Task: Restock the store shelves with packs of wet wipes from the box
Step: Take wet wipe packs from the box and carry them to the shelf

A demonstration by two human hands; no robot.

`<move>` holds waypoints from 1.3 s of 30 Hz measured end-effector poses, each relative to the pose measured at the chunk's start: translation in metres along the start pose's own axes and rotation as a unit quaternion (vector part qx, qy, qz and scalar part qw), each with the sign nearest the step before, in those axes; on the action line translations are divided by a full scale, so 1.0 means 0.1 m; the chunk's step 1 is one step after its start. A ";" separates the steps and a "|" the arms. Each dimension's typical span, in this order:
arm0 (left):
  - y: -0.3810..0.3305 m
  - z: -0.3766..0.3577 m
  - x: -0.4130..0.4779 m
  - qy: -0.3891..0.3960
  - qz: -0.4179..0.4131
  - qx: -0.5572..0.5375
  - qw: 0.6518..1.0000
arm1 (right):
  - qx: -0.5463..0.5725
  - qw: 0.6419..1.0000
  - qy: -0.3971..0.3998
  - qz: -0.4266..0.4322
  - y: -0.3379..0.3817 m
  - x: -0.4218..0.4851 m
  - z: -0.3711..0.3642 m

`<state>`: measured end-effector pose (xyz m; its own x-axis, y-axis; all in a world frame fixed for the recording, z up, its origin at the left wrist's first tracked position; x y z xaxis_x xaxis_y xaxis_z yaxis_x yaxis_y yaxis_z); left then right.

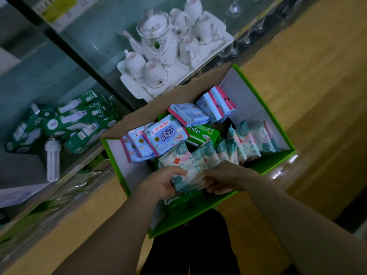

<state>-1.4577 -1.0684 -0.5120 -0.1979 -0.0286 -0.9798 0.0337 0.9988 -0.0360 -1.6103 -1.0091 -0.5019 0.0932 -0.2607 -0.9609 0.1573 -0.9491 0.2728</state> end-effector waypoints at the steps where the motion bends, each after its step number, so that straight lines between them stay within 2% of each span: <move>1: 0.00 0.01 -0.01 0.002 -0.002 -0.012 1.000 | 0.014 1.000 0.001 0.003 -0.01 0.01 0.00; 4: 0.00 0.02 -0.06 0.003 -0.005 -0.027 1.000 | 0.038 0.999 -0.020 0.027 0.00 0.02 -0.01; 9: -0.01 0.01 -0.10 0.004 -0.021 -0.051 0.998 | 0.006 0.997 -0.059 0.057 0.05 0.01 -0.02; 14: -0.11 -0.08 -0.19 0.006 -0.062 -0.069 0.996 | 0.042 0.979 -0.187 0.074 0.19 0.06 0.01; 16: -0.17 -0.11 -0.21 0.002 -0.076 -0.067 0.995 | -0.006 0.963 -0.257 0.081 0.22 0.02 0.07; 18: -0.21 -0.06 -0.18 -0.007 -0.087 -0.061 0.994 | -0.067 0.930 -0.348 0.094 0.25 -0.08 0.23; 19: -0.22 -0.03 -0.18 -0.010 -0.091 -0.048 0.995 | -0.075 0.922 -0.362 0.115 0.28 -0.12 0.28; 22: -0.18 0.04 -0.15 -0.016 -0.100 0.006 0.995 | -0.056 0.940 -0.281 0.187 0.48 -0.15 0.21; 25: -0.13 -0.04 -0.15 0.006 -0.125 0.033 0.992 | -0.077 0.958 -0.206 0.184 0.58 -0.10 -0.05; 28: -0.12 -0.12 -0.19 0.030 -0.135 0.025 0.990 | -0.171 0.939 -0.240 0.178 0.56 -0.07 -0.18; 32: -0.14 -0.10 -0.17 0.040 -0.149 -0.054 0.987 | -0.170 0.934 -0.241 0.201 0.51 -0.06 -0.16; 35: -0.16 -0.02 -0.11 -0.001 -0.196 -0.013 0.981 | -0.120 0.940 -0.234 0.217 0.53 -0.10 -0.09; 39: -0.21 -0.09 -0.16 -0.011 -0.216 0.016 0.976 | -0.246 0.918 -0.256 0.176 0.69 -0.10 -0.10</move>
<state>-1.4641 -1.0886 -0.4937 -0.1791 -0.4485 -0.8757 -0.0180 0.8914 -0.4529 -1.5909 -1.0698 -0.4731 -0.2316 -0.7036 -0.6718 0.6422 -0.6293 0.4377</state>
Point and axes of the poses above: each hand's wrist, its own x-axis towards the middle knuckle, its own z-axis out of the back of the hand, y = z × x, the point moved 5 cm from there along x, towards the middle knuckle, and after that the axes turned 10 degrees about -x, right-handed, at the moved point
